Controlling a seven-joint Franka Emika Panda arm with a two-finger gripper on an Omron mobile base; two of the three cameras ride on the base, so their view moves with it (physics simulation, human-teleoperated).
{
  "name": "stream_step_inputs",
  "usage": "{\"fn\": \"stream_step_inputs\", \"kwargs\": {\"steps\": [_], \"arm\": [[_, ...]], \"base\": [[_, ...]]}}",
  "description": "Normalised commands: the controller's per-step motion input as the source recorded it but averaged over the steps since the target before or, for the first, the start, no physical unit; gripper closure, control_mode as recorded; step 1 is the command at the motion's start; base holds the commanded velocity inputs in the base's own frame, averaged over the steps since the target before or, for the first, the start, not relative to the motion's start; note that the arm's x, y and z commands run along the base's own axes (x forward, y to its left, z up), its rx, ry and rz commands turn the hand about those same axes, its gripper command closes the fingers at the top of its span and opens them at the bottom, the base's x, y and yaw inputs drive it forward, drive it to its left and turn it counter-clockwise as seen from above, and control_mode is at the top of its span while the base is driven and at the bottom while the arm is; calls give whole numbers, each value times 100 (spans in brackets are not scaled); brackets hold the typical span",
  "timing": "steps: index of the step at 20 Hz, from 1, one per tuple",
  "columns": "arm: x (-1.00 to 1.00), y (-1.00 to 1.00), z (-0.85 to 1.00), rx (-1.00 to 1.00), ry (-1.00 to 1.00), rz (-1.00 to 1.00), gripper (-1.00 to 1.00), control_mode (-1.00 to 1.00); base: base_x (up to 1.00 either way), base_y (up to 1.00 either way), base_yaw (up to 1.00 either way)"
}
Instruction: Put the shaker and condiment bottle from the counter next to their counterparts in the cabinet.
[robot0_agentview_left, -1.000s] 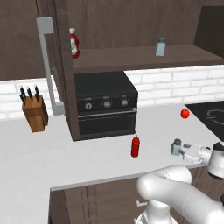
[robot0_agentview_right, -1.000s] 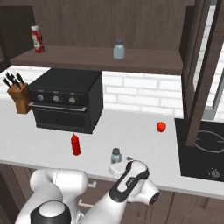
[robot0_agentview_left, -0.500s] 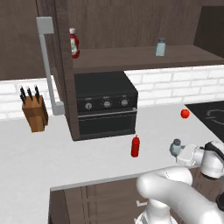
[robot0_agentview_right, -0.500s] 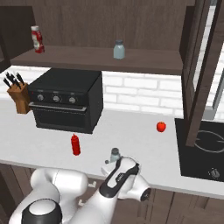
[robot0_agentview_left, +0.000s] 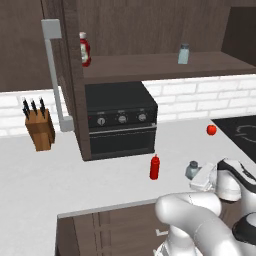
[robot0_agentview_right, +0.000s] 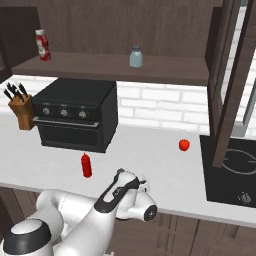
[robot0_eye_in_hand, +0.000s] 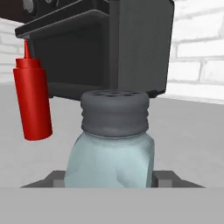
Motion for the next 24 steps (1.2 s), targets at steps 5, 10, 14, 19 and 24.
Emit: {"fn": "stream_step_inputs", "kwargs": {"steps": [5, 10, 14, 19, 24], "arm": [[2, 4, 3, -3, 0, -2, 100, -100], [0, 0, 46, 0, -1, -1, 100, -100], [0, 0, 83, 0, 0, 0, 100, -100], [0, 0, 89, 0, 0, 0, 100, -100], [0, 0, 86, 0, -1, -2, 100, -100]], "base": [[0, 0, 0], [0, 0, 0], [0, 0, 0], [0, 0, 0], [0, 0, 0]]}}
